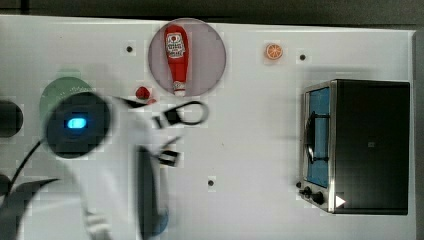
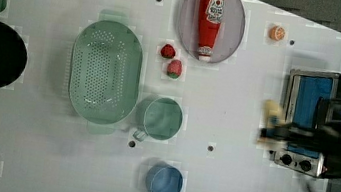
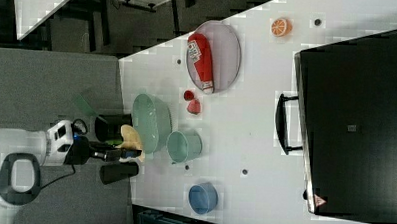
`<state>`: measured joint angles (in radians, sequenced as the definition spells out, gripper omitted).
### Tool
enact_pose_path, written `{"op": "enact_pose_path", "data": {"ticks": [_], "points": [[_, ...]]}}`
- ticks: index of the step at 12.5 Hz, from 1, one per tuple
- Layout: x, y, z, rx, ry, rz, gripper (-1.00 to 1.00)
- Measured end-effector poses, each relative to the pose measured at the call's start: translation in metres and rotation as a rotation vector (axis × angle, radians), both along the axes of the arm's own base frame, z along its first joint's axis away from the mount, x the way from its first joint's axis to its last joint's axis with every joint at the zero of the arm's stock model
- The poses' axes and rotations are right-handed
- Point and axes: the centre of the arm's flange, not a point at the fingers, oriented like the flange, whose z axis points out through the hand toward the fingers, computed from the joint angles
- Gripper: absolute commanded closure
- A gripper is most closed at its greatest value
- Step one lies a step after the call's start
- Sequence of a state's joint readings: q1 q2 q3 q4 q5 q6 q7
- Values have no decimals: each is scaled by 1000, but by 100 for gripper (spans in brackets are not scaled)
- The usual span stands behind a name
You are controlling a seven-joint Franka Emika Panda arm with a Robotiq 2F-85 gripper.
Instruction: Pick Banana and place it in mug.
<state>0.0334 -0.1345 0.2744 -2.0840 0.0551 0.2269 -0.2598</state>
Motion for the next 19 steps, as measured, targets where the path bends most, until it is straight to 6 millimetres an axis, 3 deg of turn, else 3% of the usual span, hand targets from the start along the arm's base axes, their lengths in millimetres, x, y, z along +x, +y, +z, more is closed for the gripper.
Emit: {"op": "enact_pose_path", "data": {"ticks": [3, 5, 8, 11, 13, 16, 19], "points": [[-9, 84, -46, 28, -18, -22, 38], [-21, 111, -77, 29, -15, -40, 38], [-33, 119, -129, 39, -41, -90, 38], [-34, 98, -174, 39, -47, -161, 38], [-34, 91, -191, 71, -53, -204, 34], [-33, 82, -218, 69, -40, -211, -30], [-30, 82, -220, 74, -51, -226, -100]]}}
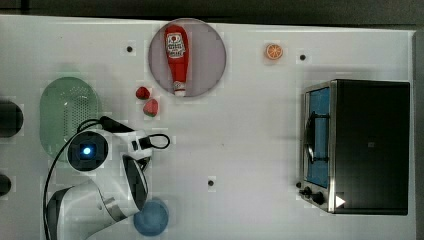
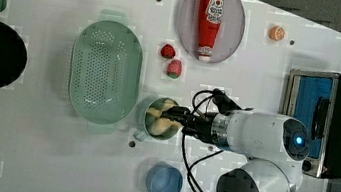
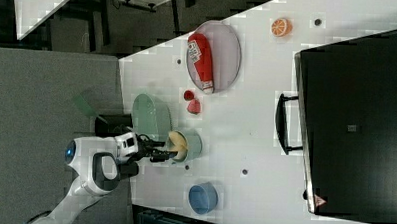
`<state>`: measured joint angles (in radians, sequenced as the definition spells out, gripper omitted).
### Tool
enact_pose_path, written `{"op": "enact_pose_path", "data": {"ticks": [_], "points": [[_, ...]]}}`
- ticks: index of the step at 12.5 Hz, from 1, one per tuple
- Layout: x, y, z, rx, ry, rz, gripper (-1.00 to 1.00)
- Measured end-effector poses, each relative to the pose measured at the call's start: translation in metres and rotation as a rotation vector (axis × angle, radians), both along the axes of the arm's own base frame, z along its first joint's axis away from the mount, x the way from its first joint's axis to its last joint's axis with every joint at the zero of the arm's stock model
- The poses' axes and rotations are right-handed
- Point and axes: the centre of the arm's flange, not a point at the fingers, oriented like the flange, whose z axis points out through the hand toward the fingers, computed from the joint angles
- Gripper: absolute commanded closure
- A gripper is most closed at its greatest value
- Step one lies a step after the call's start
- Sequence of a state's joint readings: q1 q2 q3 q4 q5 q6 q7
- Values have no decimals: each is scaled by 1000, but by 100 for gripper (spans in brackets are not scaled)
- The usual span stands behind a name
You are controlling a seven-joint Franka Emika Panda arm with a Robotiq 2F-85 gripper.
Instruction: Pick Banana and place it in mug.
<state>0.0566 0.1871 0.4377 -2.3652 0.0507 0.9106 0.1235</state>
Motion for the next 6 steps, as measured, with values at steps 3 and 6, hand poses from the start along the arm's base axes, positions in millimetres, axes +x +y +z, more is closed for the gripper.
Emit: {"op": "enact_pose_path", "data": {"ticks": [3, 6], "points": [[2, -6, 19, -10, -38, -6, -100], [4, -6, 64, -8, -76, -29, -100]]}}
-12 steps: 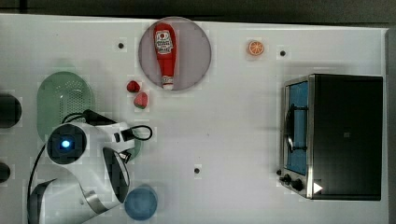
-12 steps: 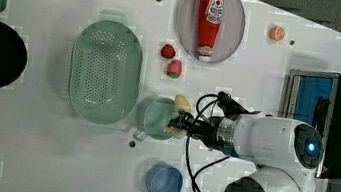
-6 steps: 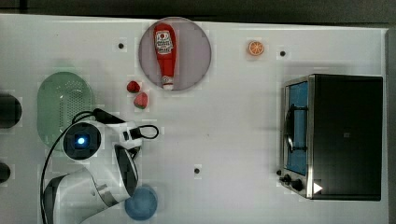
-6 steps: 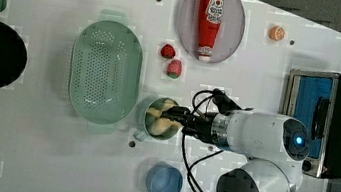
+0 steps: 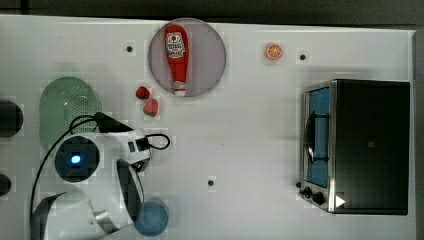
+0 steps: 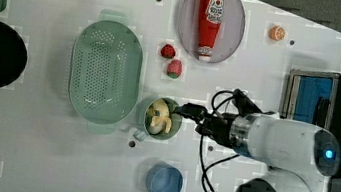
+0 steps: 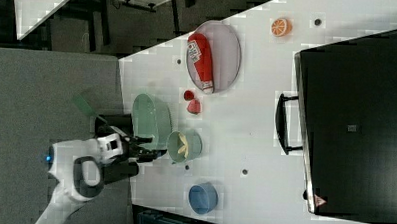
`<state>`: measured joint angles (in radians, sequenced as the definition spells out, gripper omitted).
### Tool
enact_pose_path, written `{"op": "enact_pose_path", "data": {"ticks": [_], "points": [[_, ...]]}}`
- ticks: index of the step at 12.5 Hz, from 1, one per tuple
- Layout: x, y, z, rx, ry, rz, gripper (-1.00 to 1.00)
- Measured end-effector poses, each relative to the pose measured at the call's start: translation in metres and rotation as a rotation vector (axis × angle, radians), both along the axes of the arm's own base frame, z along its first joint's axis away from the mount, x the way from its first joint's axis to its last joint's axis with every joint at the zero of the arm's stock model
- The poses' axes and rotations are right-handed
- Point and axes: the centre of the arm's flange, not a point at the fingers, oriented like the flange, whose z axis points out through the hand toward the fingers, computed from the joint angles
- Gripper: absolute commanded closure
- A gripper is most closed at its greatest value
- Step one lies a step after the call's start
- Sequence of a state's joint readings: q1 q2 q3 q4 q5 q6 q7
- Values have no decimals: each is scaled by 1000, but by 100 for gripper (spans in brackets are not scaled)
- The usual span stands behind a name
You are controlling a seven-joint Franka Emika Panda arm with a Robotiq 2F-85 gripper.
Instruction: Pick Banana and place it in mug.
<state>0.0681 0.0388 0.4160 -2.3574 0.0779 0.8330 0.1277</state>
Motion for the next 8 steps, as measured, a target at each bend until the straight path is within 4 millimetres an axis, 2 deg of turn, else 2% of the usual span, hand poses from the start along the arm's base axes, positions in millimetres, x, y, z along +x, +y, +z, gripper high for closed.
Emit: {"op": "enact_pose_path", "data": {"ticks": [2, 4, 6, 8], "points": [[0, -15, 60, -53, 9, -17, -100], [13, -43, 140, -49, 7, -89, -100], [29, -94, 213, -34, -32, -185, -100], [43, -152, 269, 1, -87, -288, -100]]}}
